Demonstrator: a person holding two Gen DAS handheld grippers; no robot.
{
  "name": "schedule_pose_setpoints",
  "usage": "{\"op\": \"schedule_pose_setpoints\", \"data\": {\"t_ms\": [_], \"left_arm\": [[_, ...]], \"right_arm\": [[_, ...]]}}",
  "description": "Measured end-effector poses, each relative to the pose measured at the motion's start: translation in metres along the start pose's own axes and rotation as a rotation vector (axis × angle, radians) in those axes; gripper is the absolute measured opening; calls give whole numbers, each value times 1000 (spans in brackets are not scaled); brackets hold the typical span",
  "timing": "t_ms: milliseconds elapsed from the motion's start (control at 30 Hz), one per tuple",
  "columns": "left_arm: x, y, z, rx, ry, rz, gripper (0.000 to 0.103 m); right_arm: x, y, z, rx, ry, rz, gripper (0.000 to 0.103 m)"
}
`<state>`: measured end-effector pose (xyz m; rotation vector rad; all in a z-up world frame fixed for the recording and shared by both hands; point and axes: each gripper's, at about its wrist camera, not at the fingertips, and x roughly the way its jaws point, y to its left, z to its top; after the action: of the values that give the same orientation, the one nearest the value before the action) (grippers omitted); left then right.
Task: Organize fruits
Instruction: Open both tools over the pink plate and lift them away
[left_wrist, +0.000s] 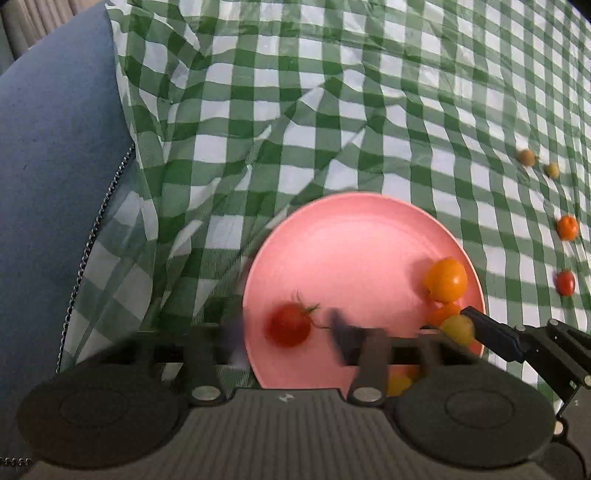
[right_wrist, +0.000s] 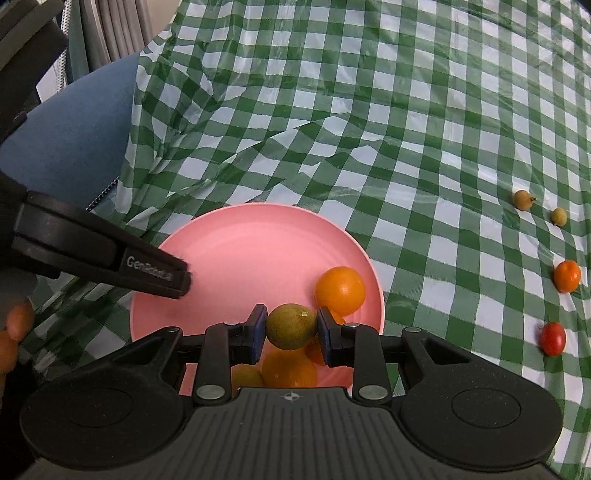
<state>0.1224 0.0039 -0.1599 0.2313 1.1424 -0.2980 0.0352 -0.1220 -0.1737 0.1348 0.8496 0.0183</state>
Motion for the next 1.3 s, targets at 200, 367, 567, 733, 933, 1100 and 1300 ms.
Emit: {"op": "schedule_pose_setpoints", "data": {"t_ms": [200,367,567,733,933,1100,1300], "left_arm": [[-31,2,-4,2,-85,8,103],[-62,10,-36,0,-83,44,103],[-107,24,-87,-43,-107,105,103],[-143,28,-117,-65,-161,122,103],[-182,24,-141,-61,-238,119,103],[-208,20,-157,-60,-290,111,103],[-231,16,-172,-56,-345,126,103]], "right_arm": [[-23,6,5,-42,-68,-33,87],[-58,14,-12,-28,-58,-34,93],[-111,26,-41,-13,-78,-54,96],[-155,33,-52,-15,-146,-74,97],[-198,36,-69,-39,-227,-77,98],[-223,35,-78,-12,-277,-82,98],[-245,36,-87,-5,-322,-77,98]]}}
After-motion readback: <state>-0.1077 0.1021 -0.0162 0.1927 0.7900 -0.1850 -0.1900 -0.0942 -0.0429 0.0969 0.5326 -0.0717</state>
